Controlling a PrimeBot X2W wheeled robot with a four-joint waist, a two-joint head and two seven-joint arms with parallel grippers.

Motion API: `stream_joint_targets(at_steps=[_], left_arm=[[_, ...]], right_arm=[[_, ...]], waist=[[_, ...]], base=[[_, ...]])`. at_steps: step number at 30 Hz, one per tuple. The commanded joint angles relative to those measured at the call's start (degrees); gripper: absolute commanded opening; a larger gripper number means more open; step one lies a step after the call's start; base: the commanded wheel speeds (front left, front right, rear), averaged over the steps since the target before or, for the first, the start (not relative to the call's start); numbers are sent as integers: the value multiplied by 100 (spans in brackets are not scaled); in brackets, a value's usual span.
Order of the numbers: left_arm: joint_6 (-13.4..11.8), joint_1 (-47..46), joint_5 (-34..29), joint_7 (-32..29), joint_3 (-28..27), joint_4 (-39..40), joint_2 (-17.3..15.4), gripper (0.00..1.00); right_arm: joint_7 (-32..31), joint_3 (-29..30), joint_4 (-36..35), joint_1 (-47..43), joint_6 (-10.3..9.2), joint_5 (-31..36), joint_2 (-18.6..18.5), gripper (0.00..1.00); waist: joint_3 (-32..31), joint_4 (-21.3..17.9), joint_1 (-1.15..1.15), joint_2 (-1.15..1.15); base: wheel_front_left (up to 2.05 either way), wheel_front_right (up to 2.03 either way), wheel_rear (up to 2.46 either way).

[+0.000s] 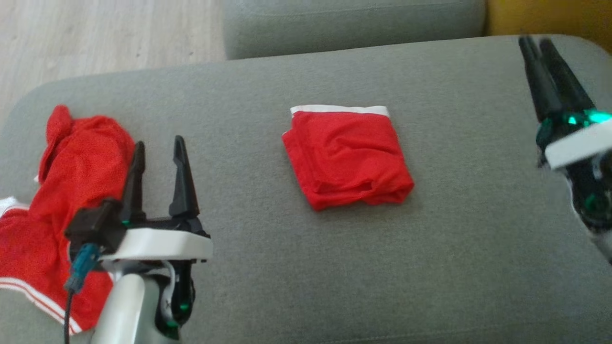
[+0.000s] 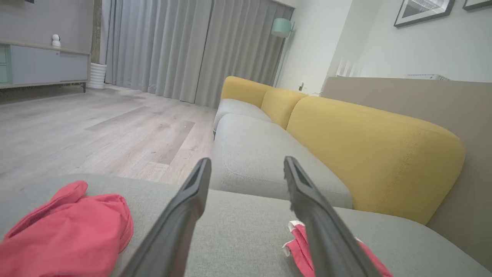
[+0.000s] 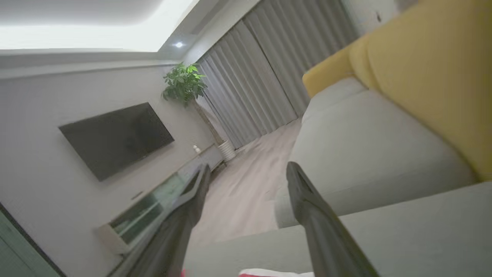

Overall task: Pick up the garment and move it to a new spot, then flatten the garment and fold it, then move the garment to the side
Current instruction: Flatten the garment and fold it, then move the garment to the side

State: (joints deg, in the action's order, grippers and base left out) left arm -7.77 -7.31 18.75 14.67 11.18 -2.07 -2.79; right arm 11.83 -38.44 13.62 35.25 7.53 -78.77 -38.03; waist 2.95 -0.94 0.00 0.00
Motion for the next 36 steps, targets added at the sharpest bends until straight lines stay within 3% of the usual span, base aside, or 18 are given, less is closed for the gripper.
stream_joint_targets(at_steps=[1,7,12,17,21,29,36], left_arm=[[28,-168,-95,33,-257,216,-19,100],[1,-8,-744,33,-476,129,-62,100],[-138,123,-1186,33,-464,-39,-92,100],[-97,134,-1224,33,-441,-256,-58,100],[-72,66,-1284,33,-428,-351,-44,100],[-1,-30,-1228,33,-419,-432,-23,100],[-11,-207,-1328,33,-131,-311,-13,100]], right_arm=[[94,-6,-42,-225,-4,224,-82,100],[309,792,659,-842,-4,1962,252,100],[315,1956,703,-1597,-4,3710,1044,100],[316,2619,484,-2291,-4,4763,1721,100],[316,2788,420,-2520,-4,5136,1980,100],[269,2756,438,-2444,-4,5331,2143,100],[-499,2397,980,-1412,-4,5172,2294,100]], waist=[[-46,-73,0,0],[-89,-173,0,0],[-76,-142,0,0],[-15,-32,0,0],[25,19,0,0],[69,114,0,0],[259,436,0,0]], base=[[0,0,0],[0,0,0],[0,0,0],[0,0,0],[0,0,0],[0,0,0],[0,0,0]])
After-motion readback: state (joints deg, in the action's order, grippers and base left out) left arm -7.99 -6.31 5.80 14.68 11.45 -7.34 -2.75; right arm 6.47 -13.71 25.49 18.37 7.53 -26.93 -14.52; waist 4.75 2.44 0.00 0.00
